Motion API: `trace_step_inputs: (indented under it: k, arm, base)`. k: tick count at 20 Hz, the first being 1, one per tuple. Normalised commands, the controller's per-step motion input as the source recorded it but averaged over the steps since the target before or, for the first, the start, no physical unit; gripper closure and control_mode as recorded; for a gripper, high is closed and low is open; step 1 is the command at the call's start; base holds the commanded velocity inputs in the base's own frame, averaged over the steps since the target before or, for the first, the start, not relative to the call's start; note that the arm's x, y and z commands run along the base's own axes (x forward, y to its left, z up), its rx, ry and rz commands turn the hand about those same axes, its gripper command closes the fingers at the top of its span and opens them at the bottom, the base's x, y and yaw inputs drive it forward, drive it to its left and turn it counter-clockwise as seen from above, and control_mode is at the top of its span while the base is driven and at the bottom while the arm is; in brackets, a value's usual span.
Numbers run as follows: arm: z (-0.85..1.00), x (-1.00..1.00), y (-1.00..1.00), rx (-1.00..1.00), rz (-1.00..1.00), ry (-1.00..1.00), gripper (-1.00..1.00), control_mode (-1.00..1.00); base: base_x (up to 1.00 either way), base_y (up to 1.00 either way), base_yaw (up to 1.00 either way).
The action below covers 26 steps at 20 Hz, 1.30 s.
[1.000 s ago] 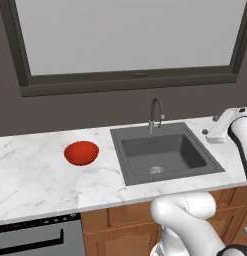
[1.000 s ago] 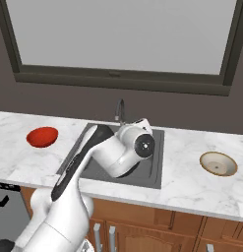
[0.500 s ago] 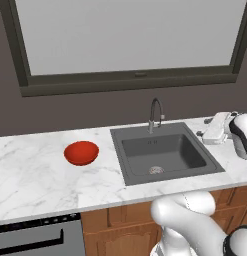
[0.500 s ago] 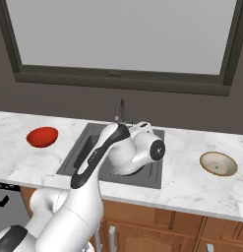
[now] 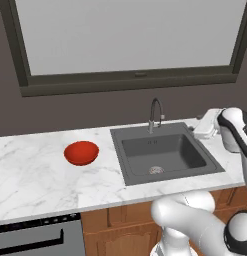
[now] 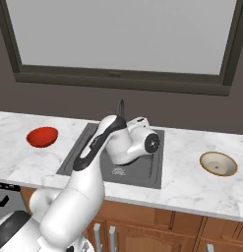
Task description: Rinse each bowl for a few seconds and place them down in the sink or on the counter.
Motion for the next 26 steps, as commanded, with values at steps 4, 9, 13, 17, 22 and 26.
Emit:
trace_step_inputs:
  k: [4, 9, 13, 17, 22, 26]
  arm:
    - [-0.19, 0.29, 0.0, 0.07, -0.04, 0.0, -1.0, -1.0]
    - [-0.15, 0.39, 0.02, 0.06, 0.0, 0.0, -1.0, -1.0]
    - [-0.13, 0.42, 0.02, 0.08, 0.05, 0.0, -1.0, -1.0]
    - [-0.15, 0.36, 0.0, 0.1, 0.09, 0.0, -1.0, -1.0]
    - [-0.22, 0.25, -0.07, 0.09, 0.12, 0.0, -1.0, -1.0]
    - [-0.18, 0.25, -0.05, 0.08, 0.12, 0.0, -1.0, -1.0]
  base:
    - [0.0, 0.0, 0.0]
    - [0.0, 0.0, 0.0]
    - [0.0, 0.0, 0.0]
    - [0.0, 0.0, 0.0]
    - [0.0, 0.0, 0.0]
    - [0.0, 0.0, 0.0]
